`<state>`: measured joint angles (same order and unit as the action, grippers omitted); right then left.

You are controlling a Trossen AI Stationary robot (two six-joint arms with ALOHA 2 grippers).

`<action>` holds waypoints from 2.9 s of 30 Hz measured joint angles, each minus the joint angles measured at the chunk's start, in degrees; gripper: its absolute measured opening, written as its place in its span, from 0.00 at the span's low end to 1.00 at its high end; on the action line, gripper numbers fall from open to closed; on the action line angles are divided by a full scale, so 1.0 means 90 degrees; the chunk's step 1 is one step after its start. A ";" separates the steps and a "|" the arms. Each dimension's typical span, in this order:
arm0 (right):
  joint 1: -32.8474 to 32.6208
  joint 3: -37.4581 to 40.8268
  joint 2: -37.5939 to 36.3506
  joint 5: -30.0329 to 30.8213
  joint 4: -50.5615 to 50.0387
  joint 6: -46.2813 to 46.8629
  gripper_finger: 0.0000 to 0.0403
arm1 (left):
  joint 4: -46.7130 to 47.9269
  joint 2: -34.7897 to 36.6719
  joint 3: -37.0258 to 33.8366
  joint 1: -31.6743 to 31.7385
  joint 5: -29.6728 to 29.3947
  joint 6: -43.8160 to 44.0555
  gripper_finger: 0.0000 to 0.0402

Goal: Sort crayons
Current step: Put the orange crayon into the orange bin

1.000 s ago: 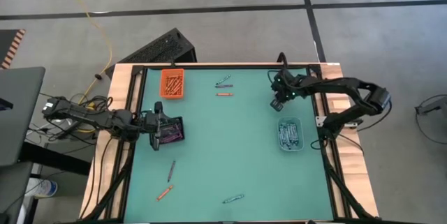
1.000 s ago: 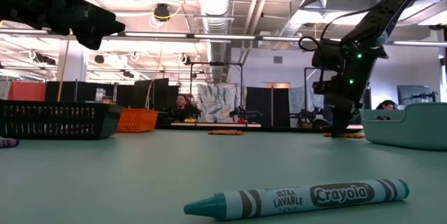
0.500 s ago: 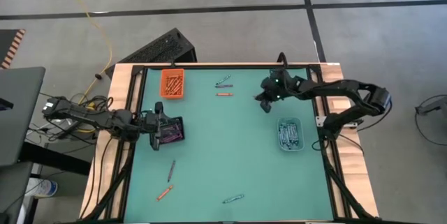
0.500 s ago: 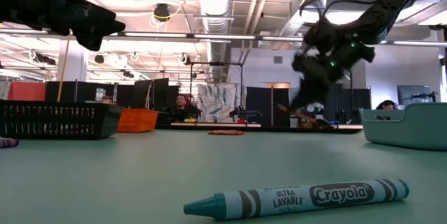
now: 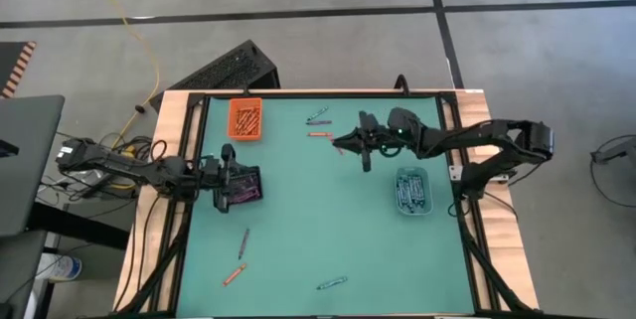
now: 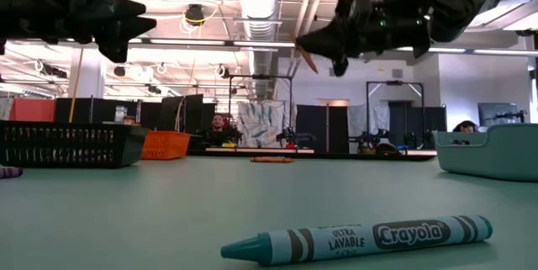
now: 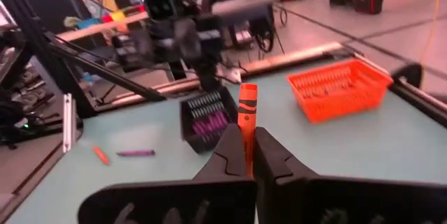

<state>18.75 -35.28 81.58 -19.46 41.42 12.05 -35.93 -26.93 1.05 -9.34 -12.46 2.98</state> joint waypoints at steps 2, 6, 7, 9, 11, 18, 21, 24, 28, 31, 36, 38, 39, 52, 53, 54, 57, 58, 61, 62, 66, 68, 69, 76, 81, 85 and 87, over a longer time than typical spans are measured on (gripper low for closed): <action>-0.0183 -0.0116 0.0038 0.0168 0.0010 -0.0043 0.00 | -0.0032 -0.0234 0.0004 0.0166 0.0086 0.0151 0.37; -0.0491 -0.0475 0.0326 0.0231 0.0080 -0.0203 0.00 | -0.0513 -0.0912 0.0004 0.0515 0.0390 0.0363 0.37; -0.0573 -0.0573 0.0432 0.0238 0.0158 -0.0217 0.00 | -0.0735 -0.1099 0.0004 0.0605 0.0493 0.0368 0.37; -0.0730 -0.0780 0.0685 0.0238 0.0323 -0.0262 0.00 | -0.1183 -0.1499 0.0004 0.0752 0.0719 0.0400 0.37; -0.0895 -0.0955 0.0947 0.0238 0.0565 -0.0373 0.00 | -0.1546 -0.1862 0.0006 0.0872 0.0918 0.0411 0.37; -0.1247 -0.1330 0.1833 0.0233 0.1670 -0.0348 0.00 | -0.1704 -0.2990 0.0534 0.1009 0.1103 0.0410 0.37; -0.1381 -0.1409 0.2164 0.0233 0.2252 -0.0209 0.00 | -0.1725 -0.3473 0.0942 0.1007 0.1245 0.0213 0.37; -0.1548 -0.1468 0.2427 0.0231 0.2734 -0.0169 0.00 | -0.1721 -0.3920 0.1287 0.1007 0.1148 0.0014 0.37; -0.1740 -0.1559 0.2646 0.0218 0.2884 -0.0172 0.00 | -0.1725 -0.4451 0.1650 0.1007 0.1076 -0.0122 0.37; -0.1848 -0.1629 0.2729 0.0322 0.2902 -0.0305 0.00 | -0.1745 -0.4828 0.1893 0.1007 0.1117 -0.0106 0.37; -0.1850 -0.1635 0.2727 0.0374 0.2945 -0.0517 0.00 | -0.1844 -0.5357 0.2109 0.1005 0.1894 -0.0082 0.37; -0.1811 -0.1635 0.2727 0.0374 0.2929 -0.0536 0.00 | -0.2042 -0.5466 0.2116 0.1002 0.2046 -0.0081 0.37; -0.1788 -0.1635 0.2727 0.0376 0.2921 -0.0537 0.00 | -0.2077 -0.5488 0.2124 0.1002 0.2073 -0.0092 0.37; -0.1745 -0.1635 0.2727 0.0676 0.2843 -0.0556 0.00 | -0.2691 -0.5466 0.2122 0.1007 0.1541 -0.0212 0.37; -0.1742 -0.1635 0.2727 0.0699 0.2848 -0.0558 0.01 | -0.2706 -0.5463 0.2130 0.1008 0.1493 -0.0218 0.37; -0.1742 -0.1635 0.2727 0.0727 0.2855 -0.0558 0.01 | -0.2684 -0.5462 0.2148 0.1010 0.1457 -0.0238 0.37; -0.1747 -0.1635 0.2727 0.0904 0.2949 -0.0580 0.01 | -0.2667 -0.5466 0.2251 0.1007 0.1494 -0.0240 0.37; -0.1747 -0.1635 0.2727 0.0971 0.2975 -0.0581 0.01 | -0.2672 -0.5464 0.2295 0.1007 0.1500 -0.0243 0.37; -0.1752 -0.1635 0.2727 0.1062 0.3022 -0.0658 0.01 | -0.2552 -0.5463 0.2413 0.1007 0.1459 -0.0246 0.37; -0.1755 -0.1635 0.2727 0.1069 0.3050 -0.0660 0.01 | -0.2502 -0.5463 0.2457 0.1007 0.1409 -0.0250 0.37; -0.1802 -0.1635 0.2727 0.1205 0.3081 -0.0684 0.01 | -0.2388 -0.5463 0.2517 0.1007 0.1242 -0.0284 0.37; -0.1833 -0.1635 0.2726 0.1250 0.3082 -0.0733 0.01 | -0.2387 -0.5463 0.2517 0.1007 0.1149 -0.0286 0.36; -0.1837 -0.1635 0.2725 0.1297 0.3087 -0.0769 0.01 | -0.2391 -0.5463 0.2517 0.1007 0.1123 -0.0286 0.35; -0.1822 -0.1635 0.2725 0.1359 0.3091 -0.0858 0.01 | -0.2332 -0.5463 0.2517 0.1007 0.0947 -0.0257 0.07; -0.1808 -0.1632 0.2718 0.1350 0.2961 -0.1070 0.05 | -0.2189 -0.5463 0.2517 0.1010 0.0951 -0.0235 0.03; -0.1705 -0.1632 0.2718 0.1351 0.2959 -0.1149 0.18 | -0.1736 -0.5338 0.2515 0.1154 0.0956 -0.0134 0.03; -0.1622 -0.1632 0.2715 0.1350 0.2886 -0.1009 0.25 | -0.1204 -0.5108 0.2515 0.1291 0.0959 -0.0101 0.03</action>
<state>4.15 -49.98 106.02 -7.31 67.39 2.97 -46.77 -72.89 23.68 2.28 -3.84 2.07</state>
